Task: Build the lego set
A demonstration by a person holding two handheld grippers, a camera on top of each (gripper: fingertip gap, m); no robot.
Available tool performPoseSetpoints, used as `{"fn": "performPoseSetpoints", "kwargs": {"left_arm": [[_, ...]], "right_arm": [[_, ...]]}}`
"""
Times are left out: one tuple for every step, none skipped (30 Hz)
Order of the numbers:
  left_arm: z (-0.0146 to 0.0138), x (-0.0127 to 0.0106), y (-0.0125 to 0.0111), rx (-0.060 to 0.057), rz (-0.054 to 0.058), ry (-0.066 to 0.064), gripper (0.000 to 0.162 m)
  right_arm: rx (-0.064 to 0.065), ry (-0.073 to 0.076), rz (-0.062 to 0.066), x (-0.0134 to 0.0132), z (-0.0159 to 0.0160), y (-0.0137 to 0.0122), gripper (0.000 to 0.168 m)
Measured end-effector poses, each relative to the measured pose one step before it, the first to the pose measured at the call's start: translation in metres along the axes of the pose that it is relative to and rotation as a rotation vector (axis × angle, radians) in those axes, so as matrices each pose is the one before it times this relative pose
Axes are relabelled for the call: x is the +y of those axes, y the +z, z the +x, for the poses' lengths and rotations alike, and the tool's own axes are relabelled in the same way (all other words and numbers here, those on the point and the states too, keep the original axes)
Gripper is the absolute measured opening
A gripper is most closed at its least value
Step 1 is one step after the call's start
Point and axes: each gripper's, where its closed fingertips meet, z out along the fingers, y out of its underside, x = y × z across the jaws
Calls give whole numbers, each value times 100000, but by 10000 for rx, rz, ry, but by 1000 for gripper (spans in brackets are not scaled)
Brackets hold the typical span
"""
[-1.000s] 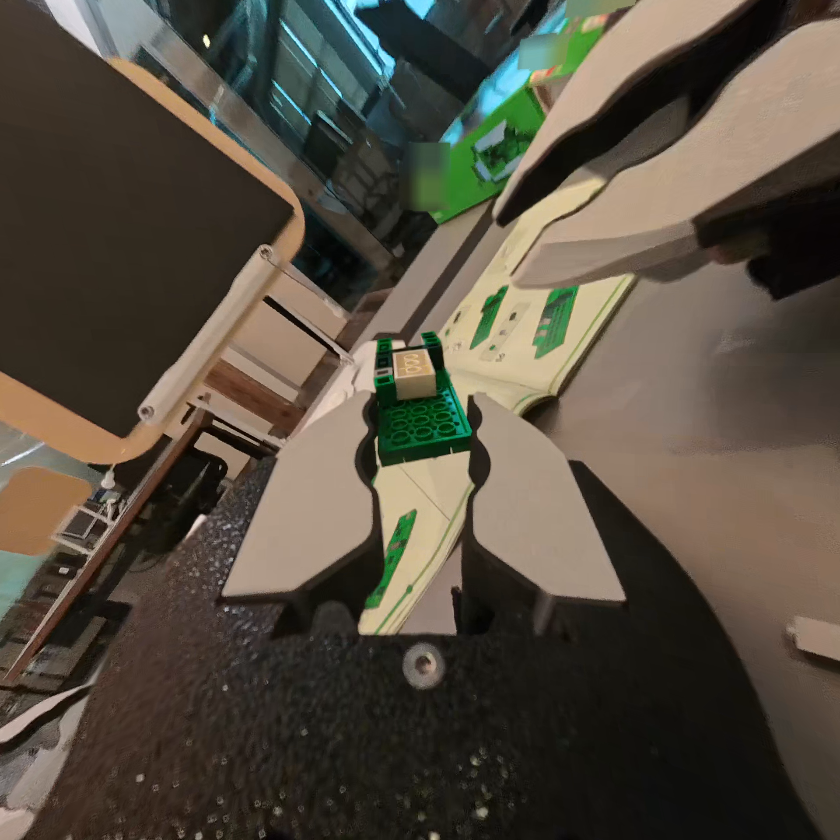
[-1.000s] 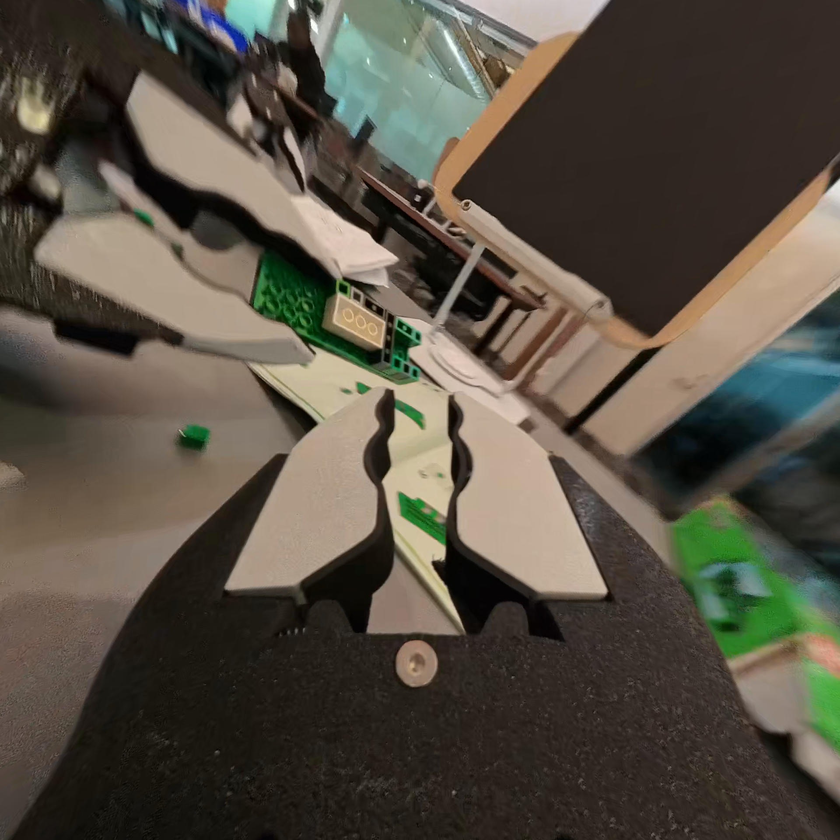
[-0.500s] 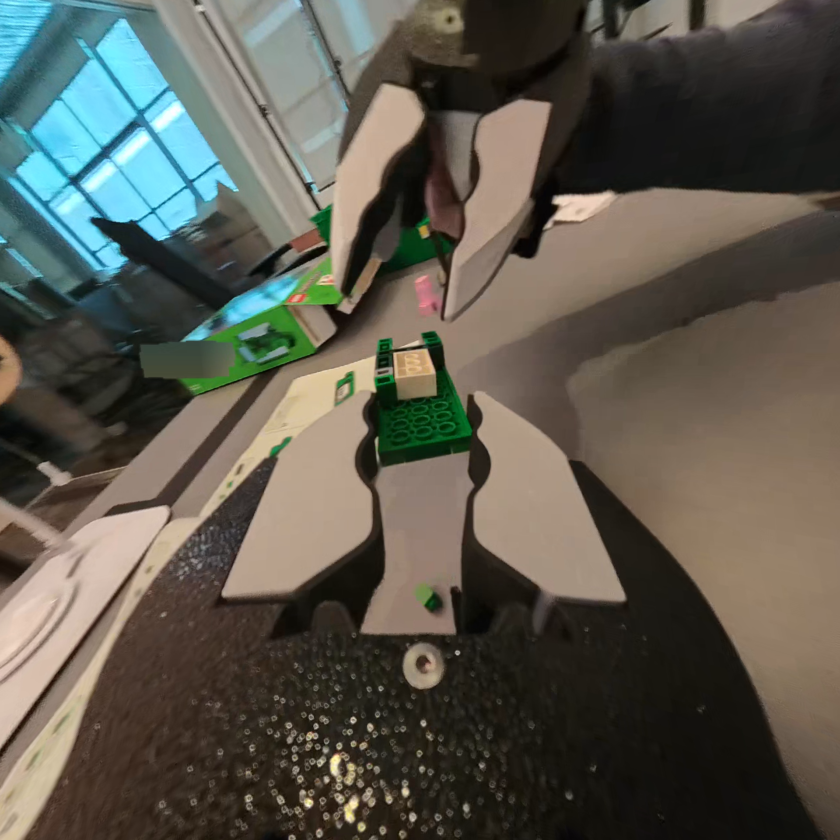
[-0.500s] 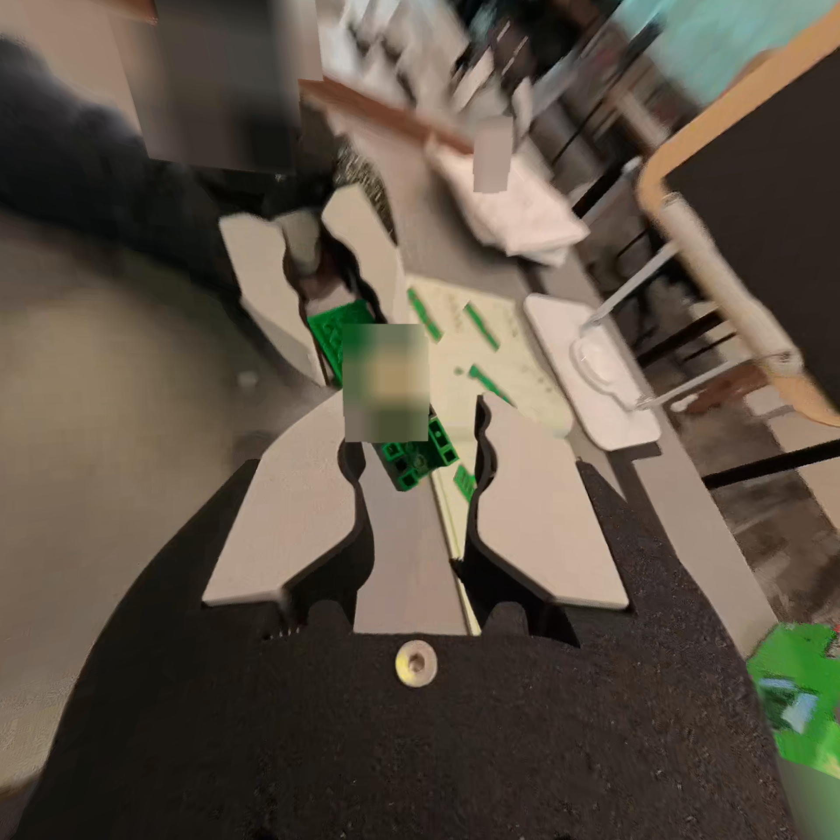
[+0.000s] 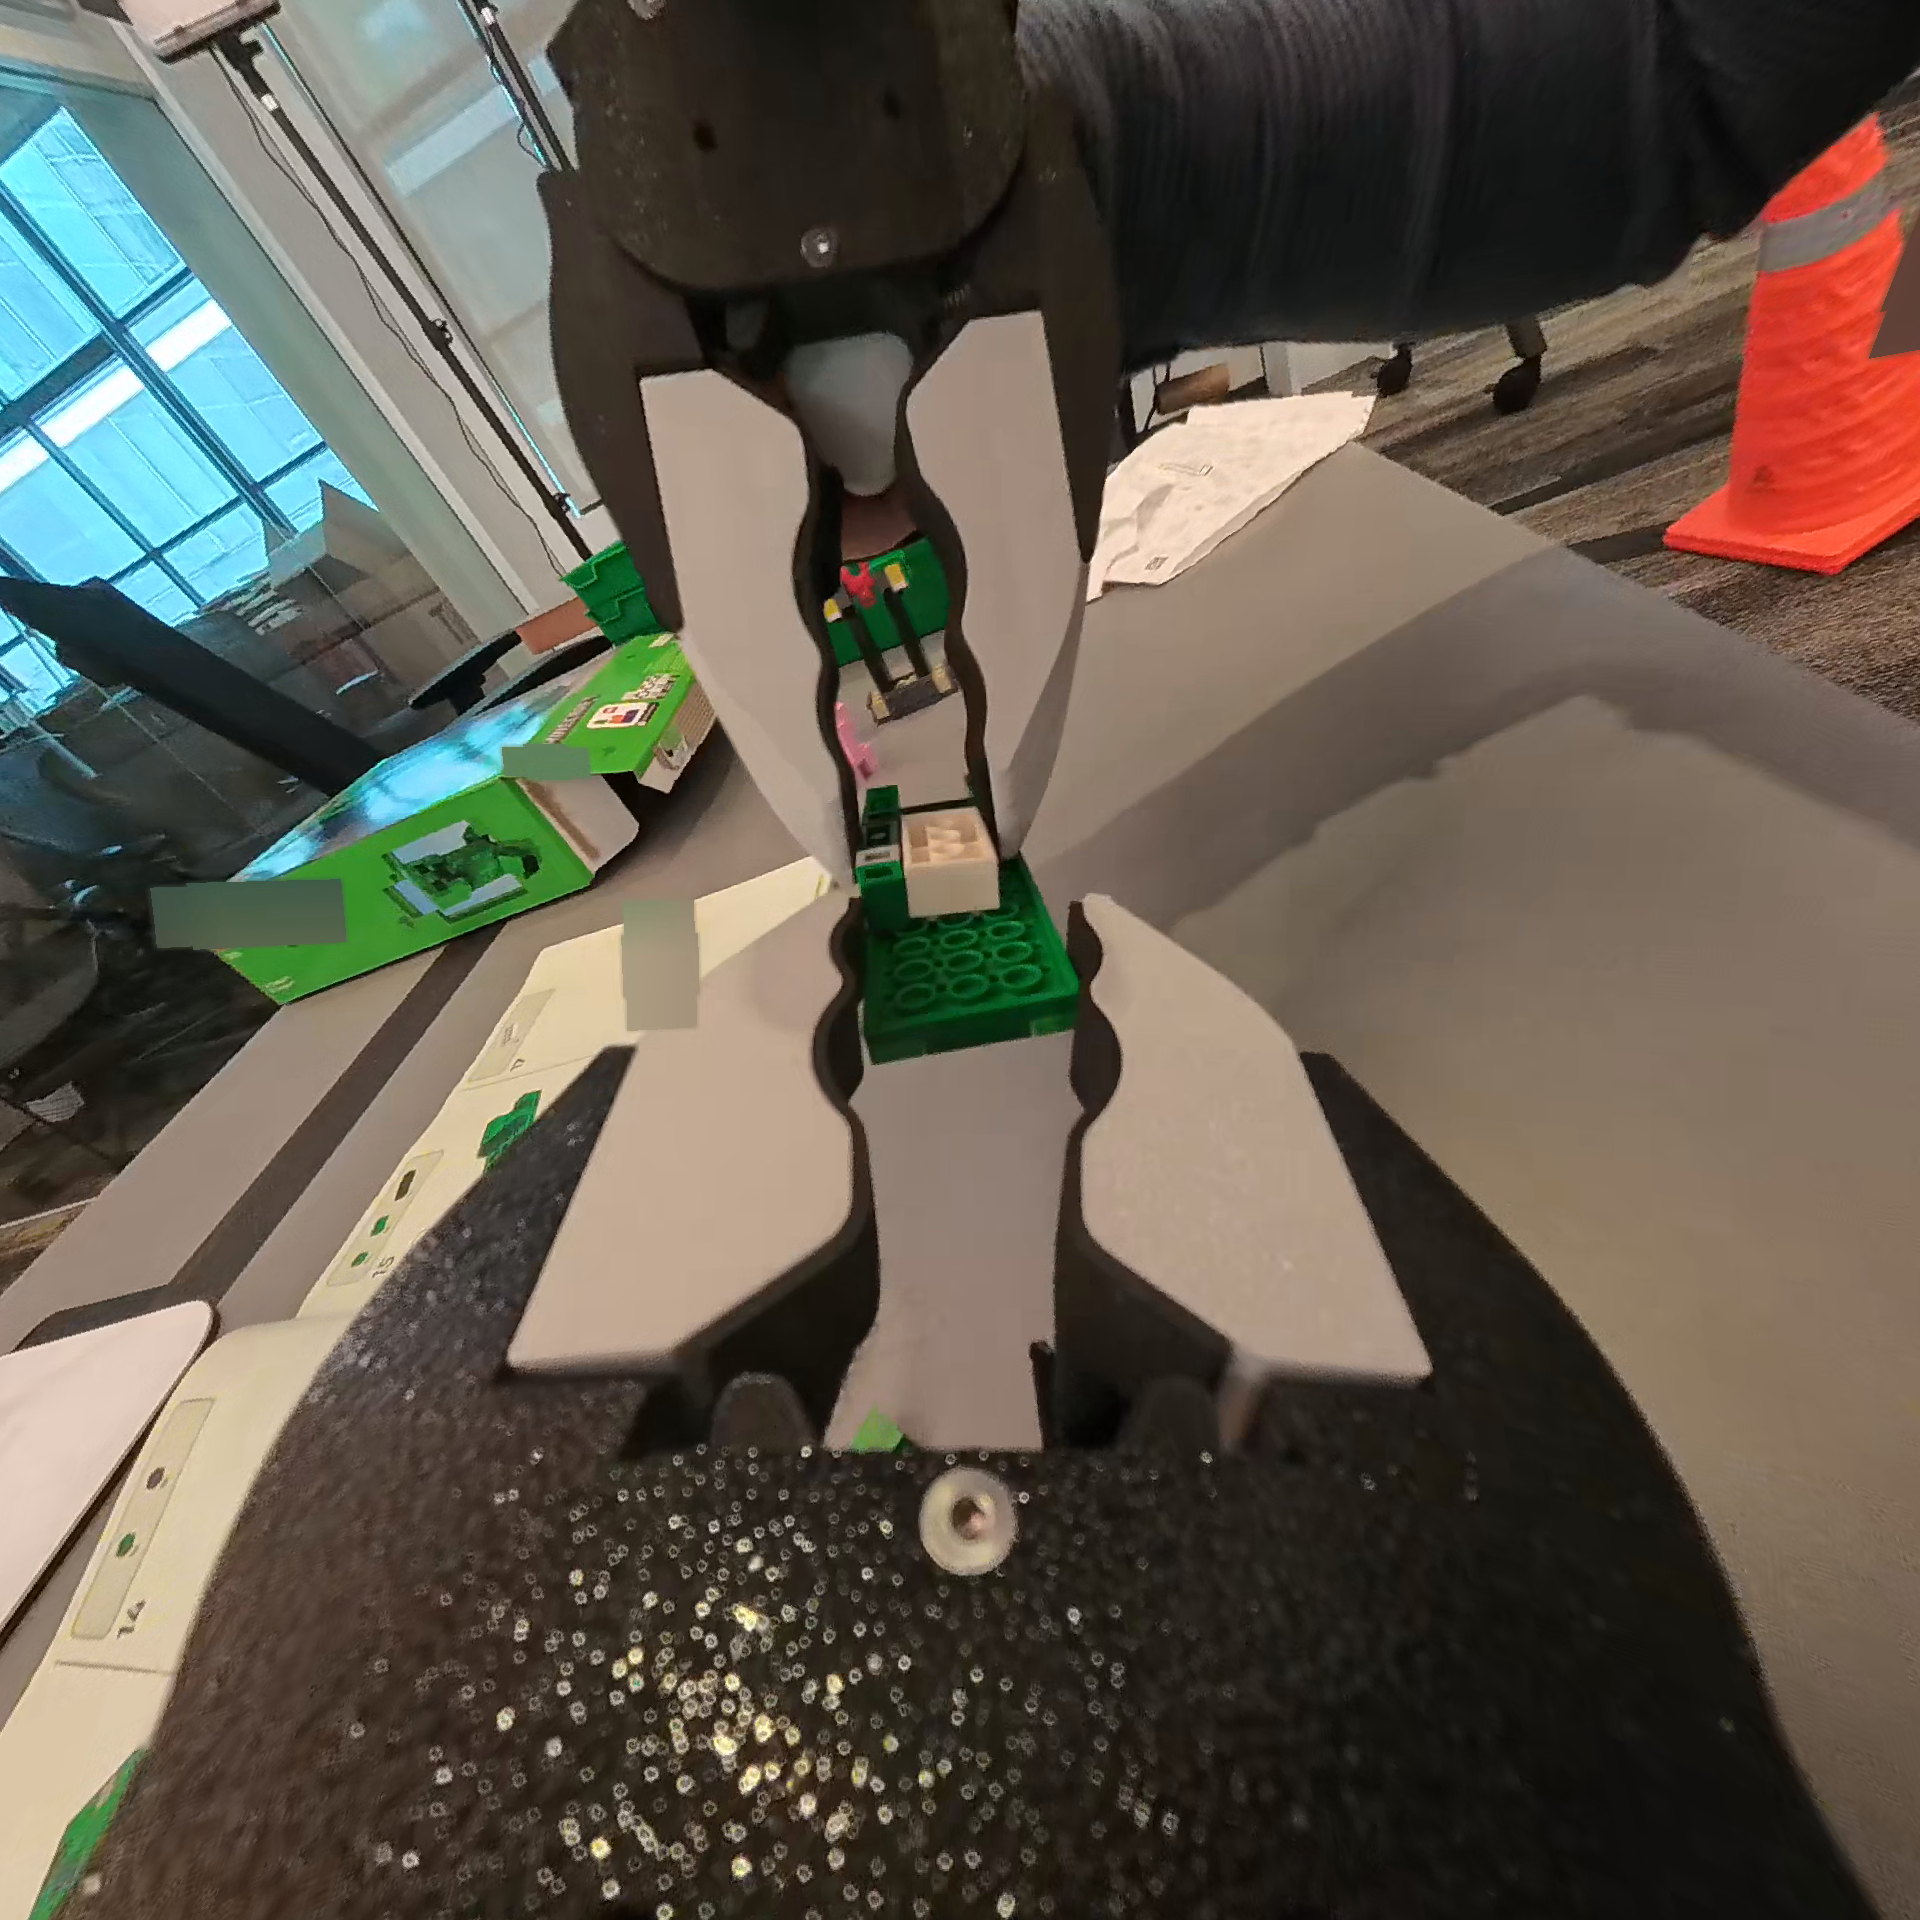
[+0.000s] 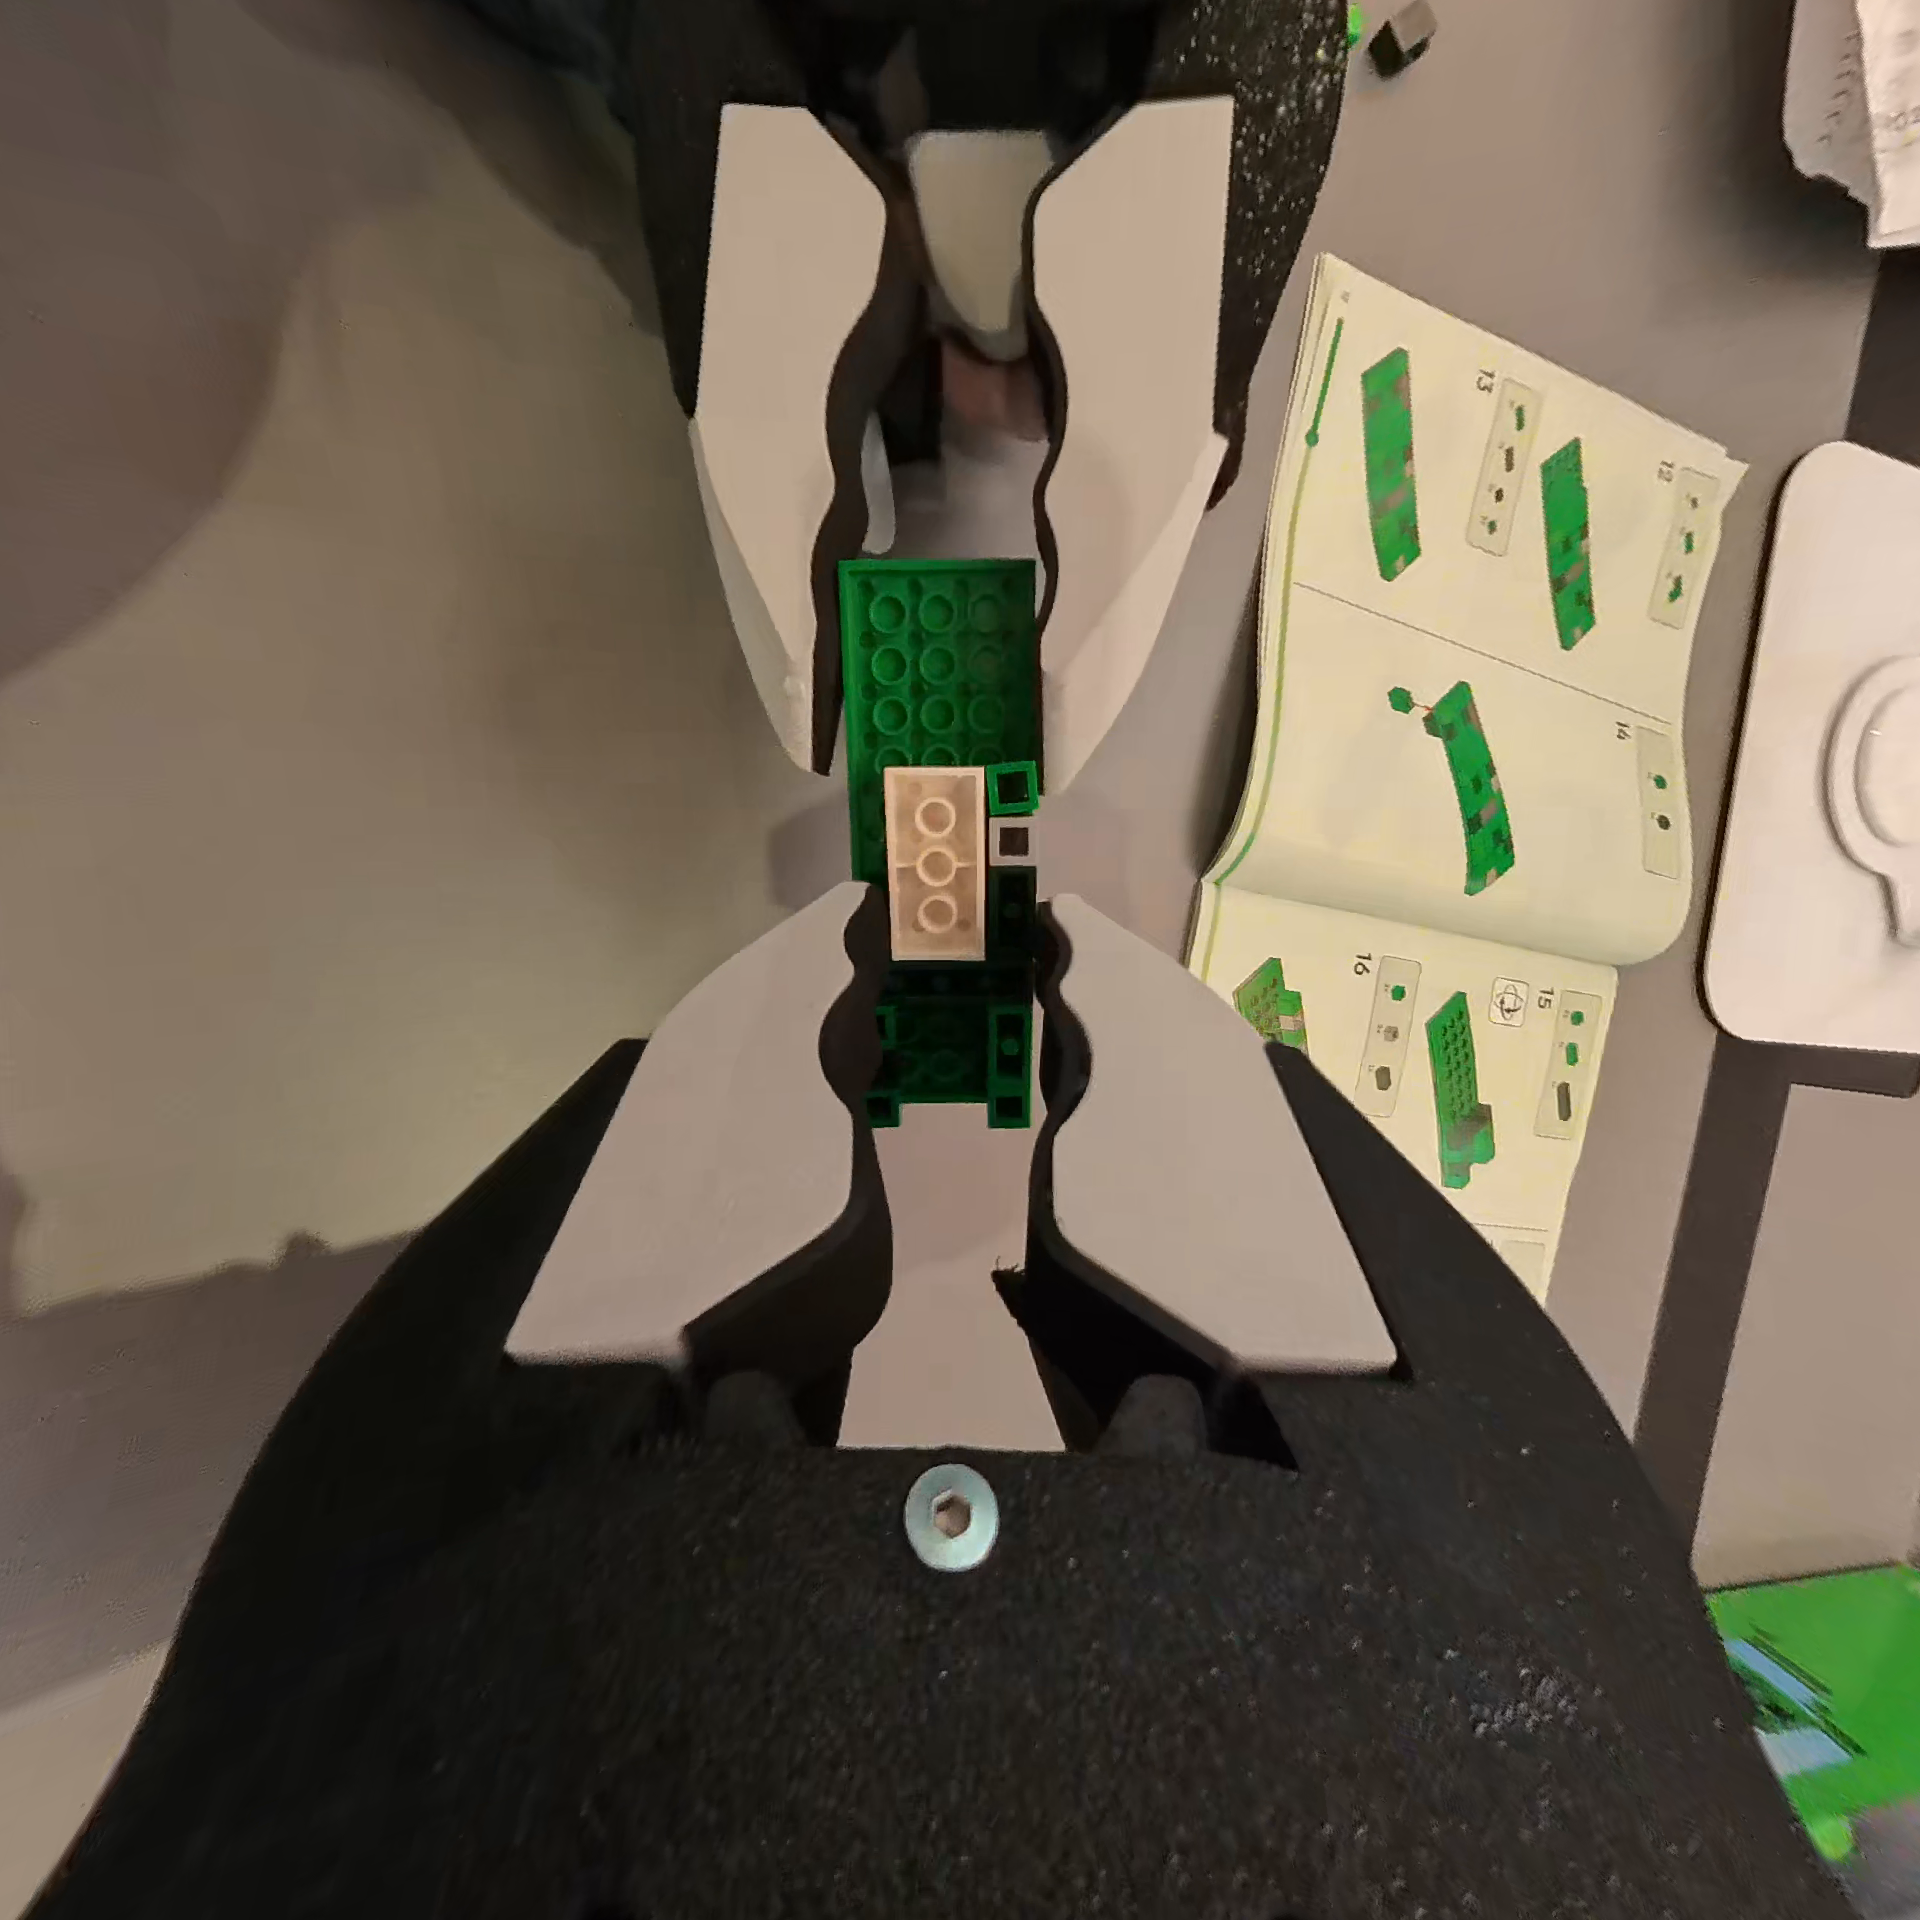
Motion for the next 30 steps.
{"fn": "performPoseSetpoints", "kwargs": {"left_arm": [[71, -52, 16, 39, 26, -5, 37], [51, -24, 27, 17, 9, -10, 37], [35, -26, 9, 17, 10, -12, 37], [23, -28, 18, 16, 18, -26, 37], [26, -33, 7, 20, 27, -40, 37], [4, -29, -3, 3, 21, -25, 37], [1, -13, 11, -9, 4, 6, 37], [9, 8, -5, 7, -6, 0, 37], [15, 28, 10, 9, -14, -10, 37], [-2, 56, 19, 4, -27, -1, 37], [-29, 61, 7, -16, -31, 7, 37], [-80, 25, -29, -36, -7, 4, 37], [-91, -12, -67, -27, 20, -13, 37], [-12, -50, -32, 22, 39, -38, 37], [74, -102, 32, 61, 66, -44, 37], [131, -64, 100, 53, 23, 5, 37], [98, 58, 112, 17, -51, 60, 37], [38, 96, 62, -5, -67, 57, 37], [30, 94, 12, 22, -45, 9, 37], [25, 31, -17, 31, -5, -22, 37], [5, -26, -3, 8, 15, -4, 37], [-6, -43, 5, -9, 12, 10, 37], [-1, -28, 11, -4, 11, 2, 37], [4, -10, 4, 4, 10, -10, 37], [25, 10, 21, 12, -3, -7, 37], [34, 56, 29, 19, -26, 5, 37], [36, 65, 27, 10, -39, 8, 37], [31, 72, 20, 18, -39, 6, 37], [32, 60, 37, 25, -33, -11, 37], [-49, 5, 24, -31, 0, -17, 37]], "right_arm": [[-87, -26, -63, 12, -125, -18, 26], [-45, -12, -81, 34, -47, -9, 26], [-30, -38, -51, 21, -58, -16, 25], [-11, -34, -27, 14, -35, -22, 25], [-31, -2, -23, 12, -37, -30, 25], [-24, -11, -18, -1, -43, -29, 25], [20, -41, -14, 2, 16, -25, 25], [13, -40, -16, 3, -2, -5, 25], [-2, -15, -30, 21, -22, 24, 25], [17, -9, -31, 39, 6, 41, 25], [23, 25, -25, 36, 2, 70, 25], [76, 77, 9, 0, 78, 34, 25], [82, 152, 73, -70, 116, 6, 25], [66, 181, 154, -172, 116, -32, 26], [84, 102, 266, -365, 122, -61, 30], [-70, -28, 127, -195, -121, -17, 33], [-56, -69, -25, -39, -111, 32, 32], [-118, -124, -137, 100, -224, 110, 29], [-51, -121, -113, 83, -174, 119, 26], [48, -98, -46, 29, -12, 80, 26], [20, -34, 6, -22, -16, 3, 26], [-15, -3, -4, -21, -10, -33, 26], [-1, -24, -28, 7, 1, -45, 26], [-2, -67, -50, 10, -29, -31, 25], [37, -119, -72, 35, -22, -2, 25], [25, -93, -93, 46, -30, 21, 25], [5, -45, -86, 69, -44, 58, 25], [29, -41, -41, 57, -13, 69, 25], [-17, 16, 1, 44, -57, 75, 25], [-30, 90, 12, 45, -25, 18, 25]]}}
